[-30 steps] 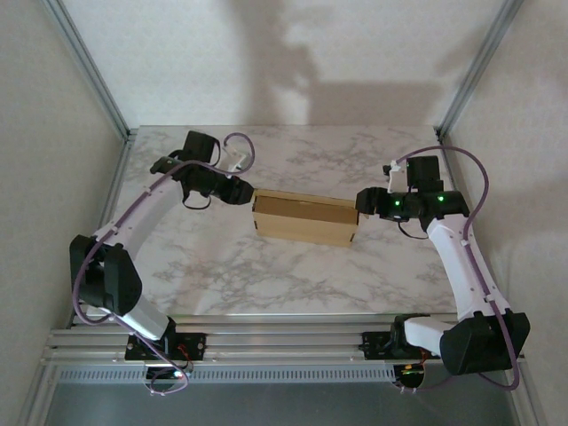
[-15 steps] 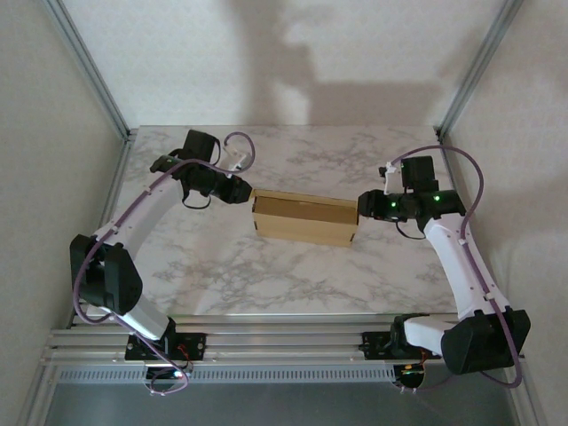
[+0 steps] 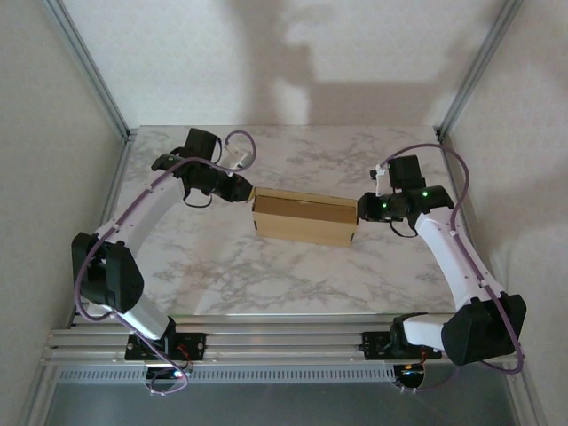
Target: Fold the paper box
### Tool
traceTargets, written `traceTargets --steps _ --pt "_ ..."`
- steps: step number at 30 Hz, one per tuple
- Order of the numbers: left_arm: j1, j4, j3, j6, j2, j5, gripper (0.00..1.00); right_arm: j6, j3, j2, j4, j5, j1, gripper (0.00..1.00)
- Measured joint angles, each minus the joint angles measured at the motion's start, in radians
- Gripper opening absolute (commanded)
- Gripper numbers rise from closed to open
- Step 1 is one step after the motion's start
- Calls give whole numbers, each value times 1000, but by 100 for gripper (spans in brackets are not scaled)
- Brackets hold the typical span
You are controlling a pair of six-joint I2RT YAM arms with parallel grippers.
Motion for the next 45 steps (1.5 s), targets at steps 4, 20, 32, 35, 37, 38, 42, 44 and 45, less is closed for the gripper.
traceTargets --steps 4,20,32,35,37,38,42,44,45 --pt "-6 0 5 -31 4 4 8 2 0 0 0 19 19 13" --pt "-40 11 5 -143 4 -13 3 20 33 16 -33 105 53 4" --pt "-42 66 -12 -258 5 -16 4 24 9 2 -9 123 62 4" --pt "-42 93 -27 -286 3 -9 5 28 6 0 -1 126 63 4" --pt "-42 109 -37 -306 0 -3 6 29 5 -1 0 127 63 4" --pt "-42 116 -41 -314 -2 -2 6 29 4 -1 1 129 63 4" --pt "-42 131 -58 -332 -13 -4 7 31 0 -3 4 129 64 4" --pt "-43 140 -73 -337 -23 -4 7 31 -2 -6 5 129 64 4" --pt "-44 145 -80 -337 -27 -5 7 31 -3 -7 4 129 64 4"
